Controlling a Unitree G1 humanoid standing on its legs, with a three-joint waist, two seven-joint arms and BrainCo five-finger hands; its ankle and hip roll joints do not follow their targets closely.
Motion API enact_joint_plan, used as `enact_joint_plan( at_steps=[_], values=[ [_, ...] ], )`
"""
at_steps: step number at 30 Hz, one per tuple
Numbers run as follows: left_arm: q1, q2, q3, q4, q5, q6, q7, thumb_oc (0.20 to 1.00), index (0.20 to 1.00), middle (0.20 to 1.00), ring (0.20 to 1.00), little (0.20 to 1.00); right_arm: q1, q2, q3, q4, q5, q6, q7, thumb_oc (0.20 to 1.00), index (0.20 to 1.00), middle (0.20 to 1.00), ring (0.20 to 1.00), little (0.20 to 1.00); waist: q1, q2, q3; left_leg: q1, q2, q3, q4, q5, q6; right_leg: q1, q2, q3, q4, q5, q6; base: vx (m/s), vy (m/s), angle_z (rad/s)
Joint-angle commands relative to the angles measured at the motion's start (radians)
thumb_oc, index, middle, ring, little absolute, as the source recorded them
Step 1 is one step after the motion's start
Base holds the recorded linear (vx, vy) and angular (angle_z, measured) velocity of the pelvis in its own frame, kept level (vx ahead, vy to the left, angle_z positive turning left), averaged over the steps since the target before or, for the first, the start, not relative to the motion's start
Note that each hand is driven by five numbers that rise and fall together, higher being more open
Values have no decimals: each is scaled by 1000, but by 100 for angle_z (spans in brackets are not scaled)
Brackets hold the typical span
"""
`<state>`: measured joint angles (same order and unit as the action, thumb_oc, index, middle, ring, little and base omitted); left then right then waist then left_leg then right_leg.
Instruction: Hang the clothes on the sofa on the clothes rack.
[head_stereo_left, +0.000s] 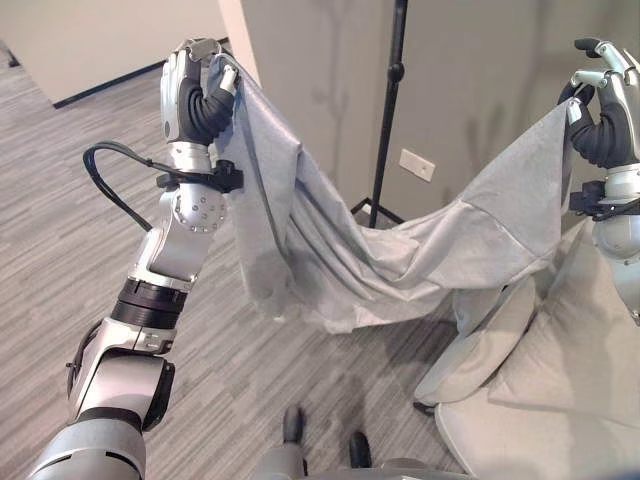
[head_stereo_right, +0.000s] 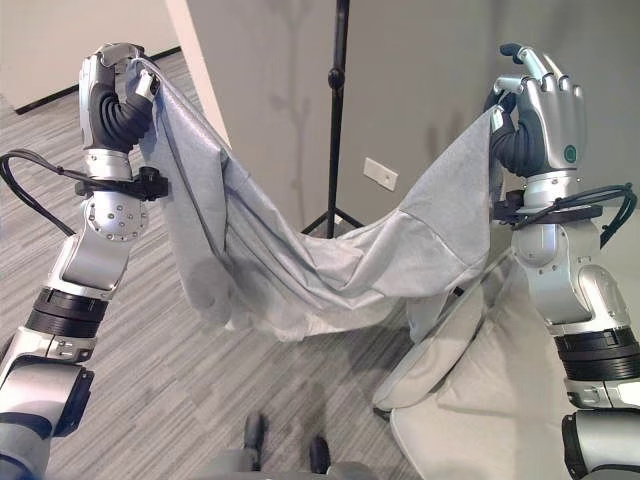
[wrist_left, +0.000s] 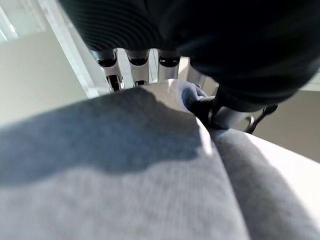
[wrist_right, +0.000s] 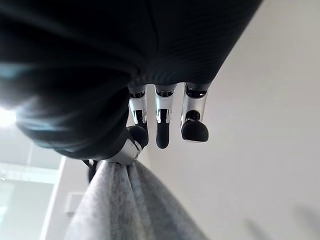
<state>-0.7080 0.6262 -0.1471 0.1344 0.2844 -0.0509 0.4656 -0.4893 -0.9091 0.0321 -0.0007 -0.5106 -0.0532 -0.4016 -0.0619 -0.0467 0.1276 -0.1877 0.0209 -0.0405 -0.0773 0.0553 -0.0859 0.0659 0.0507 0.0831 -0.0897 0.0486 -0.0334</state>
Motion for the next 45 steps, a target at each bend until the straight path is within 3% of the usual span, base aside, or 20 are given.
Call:
enact_joint_plan(
  at_steps=[1,9,12,13,16,18,22,25,31,35,38,41,45],
  values=[
    [-13,26,54,-37,18,-46,10,200,200,200,200,200,8,-41,-57,-38,-33,-1,-25,200,200,200,200,200,28,21,-128,123,0,46,-5,17,-5,46,-108,-33,8,-76,156,286,295,-72],
    [55,52,125,-98,21,-47,11,200,200,200,200,200,11,-38,-61,-62,-65,9,-11,200,200,200,200,200,53,12,-144,169,-27,106,-5,-31,41,25,-172,11,40,-65,199,116,159,-33],
    [79,66,165,-142,23,-53,13,200,200,200,200,200,30,-49,-91,-88,-89,4,-8,200,200,200,200,200,55,13,-133,182,-37,118,-5,-47,63,-9,-182,16,123,-55,213,32,90,-4],
    [104,78,200,-186,21,-60,21,200,200,200,200,200,38,-55,-116,-110,-93,-1,-18,200,200,200,200,200,55,16,-113,188,-37,125,-6,-47,72,-48,-177,15,206,-33,223,5,72,-11],
    [135,89,251,-241,20,-67,23,200,200,200,200,200,69,-54,-153,-135,-97,-6,-22,200,200,200,200,200,62,17,-106,193,-32,135,-9,-54,70,-88,-178,1,227,-41,226,18,-3,-29],
    [164,98,301,-285,26,-81,37,200,200,200,200,200,92,-60,-215,-165,-97,-15,-38,200,200,200,200,200,61,18,-96,206,-29,131,-10,-69,65,-144,-181,-42,175,-15,216,37,-53,-31],
    [229,116,390,-355,22,-107,53,200,200,200,200,200,166,-79,-339,-199,-76,-26,-61,200,200,200,200,200,43,2,-108,210,-29,117,-8,-72,53,-114,-182,-19,66,13,223,54,-86,16],
    [240,157,431,-376,-5,-121,69,200,200,200,200,200,175,-150,-398,-199,-43,-31,-74,200,200,200,200,200,47,-11,-142,226,-14,123,-10,-77,39,-68,-180,-41,6,24,223,100,-102,21],
    [181,237,426,-357,-40,-120,96,200,200,200,200,200,129,-270,-416,-165,-20,-20,-95,200,200,200,200,200,47,-14,-169,247,0,113,-10,-83,26,-28,-170,-64,2,3,215,67,-63,13],
    [22,340,329,-263,-74,-111,128,200,200,200,200,200,2,-417,-332,-78,12,-5,-109,200,200,200,200,200,46,-19,-188,260,7,111,-10,-87,19,-8,-162,-77,2,-10,212,55,-43,9],
    [-73,379,264,-201,-90,-108,145,200,200,200,200,200,-107,-473,-232,-12,26,0,-115,200,200,200,200,200,46,-22,-189,263,11,112,-10,-87,17,-3,-162,-81,2,-12,212,38,-19,3],
    [-246,451,134,-84,-117,-86,173,200,200,200,200,200,-284,-567,-72,83,49,21,-110,200,200,200,200,200,51,-30,-201,267,16,116,-10,-88,14,1,-161,-88,2,-14,214,37,-2,-1],
    [-443,511,-31,72,-165,-76,185,200,200,200,200,200,-545,-614,171,224,89,40,-107,200,200,200,200,200,51,-44,-209,271,20,122,-10,-90,10,7,-162,-91,2,-16,218,37,0,0]
  ],
)
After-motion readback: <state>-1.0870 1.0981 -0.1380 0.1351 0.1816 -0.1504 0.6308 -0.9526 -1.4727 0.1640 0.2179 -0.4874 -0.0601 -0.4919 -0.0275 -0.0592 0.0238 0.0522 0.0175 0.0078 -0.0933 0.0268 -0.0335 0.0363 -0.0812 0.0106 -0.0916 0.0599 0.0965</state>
